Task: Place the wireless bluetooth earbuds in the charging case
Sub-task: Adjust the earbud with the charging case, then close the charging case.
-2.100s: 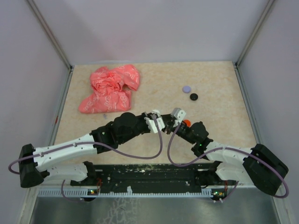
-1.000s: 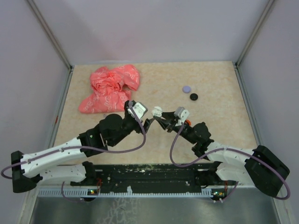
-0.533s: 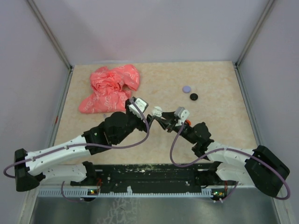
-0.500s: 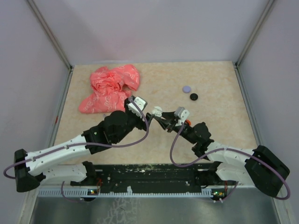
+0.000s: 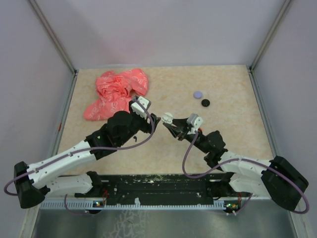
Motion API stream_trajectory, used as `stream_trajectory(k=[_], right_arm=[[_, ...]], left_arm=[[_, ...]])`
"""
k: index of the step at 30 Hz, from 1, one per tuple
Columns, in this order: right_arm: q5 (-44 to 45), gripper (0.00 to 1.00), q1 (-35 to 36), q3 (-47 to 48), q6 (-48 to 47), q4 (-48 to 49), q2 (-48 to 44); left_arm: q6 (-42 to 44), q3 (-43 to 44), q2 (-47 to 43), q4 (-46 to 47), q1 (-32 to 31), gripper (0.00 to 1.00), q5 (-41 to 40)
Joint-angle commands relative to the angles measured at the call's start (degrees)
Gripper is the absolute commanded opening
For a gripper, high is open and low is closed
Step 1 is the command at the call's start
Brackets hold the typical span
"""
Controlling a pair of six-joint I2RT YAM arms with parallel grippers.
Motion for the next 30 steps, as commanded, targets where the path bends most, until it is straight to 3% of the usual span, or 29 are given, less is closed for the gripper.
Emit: stream_trajectory(k=[1, 4, 9, 12, 20, 30], right_arm=[[-0.8, 0.0, 0.1, -0.1, 0.9, 4.2, -0.6], [-1.7, 0.0, 0.1, -0.1, 0.6, 3.1, -1.3], [-3.3, 0.0, -0.1, -0.6, 0.1, 1.4, -2.4], [-7.0, 0.0, -0.8, -0.3, 0.6, 1.4, -2.2], [-19.5, 0.0, -2.0, 4.2, 2.2, -0.7, -0.8], [-23.1, 0.0, -2.3, 7.1, 7.0, 3.6, 2.4]], left_arm=[[-3.4, 0.1, -1.2, 0.9, 3.0, 0.76, 5.5], [-5.0, -0.6, -3.2, 2.2, 6.4, 0.79, 11.3], [-8.9, -0.7, -5.1, 2.7, 14.9, 0.87, 31.4], [-9.8, 0.0, -4.9, 2.4, 17.2, 0.93, 40.2], [-17.0, -1.4, -2.8, 9.7, 22.1, 0.99, 59.6], [-19.1, 0.2, 1.5, 8.0, 22.5, 0.97, 66.7]])
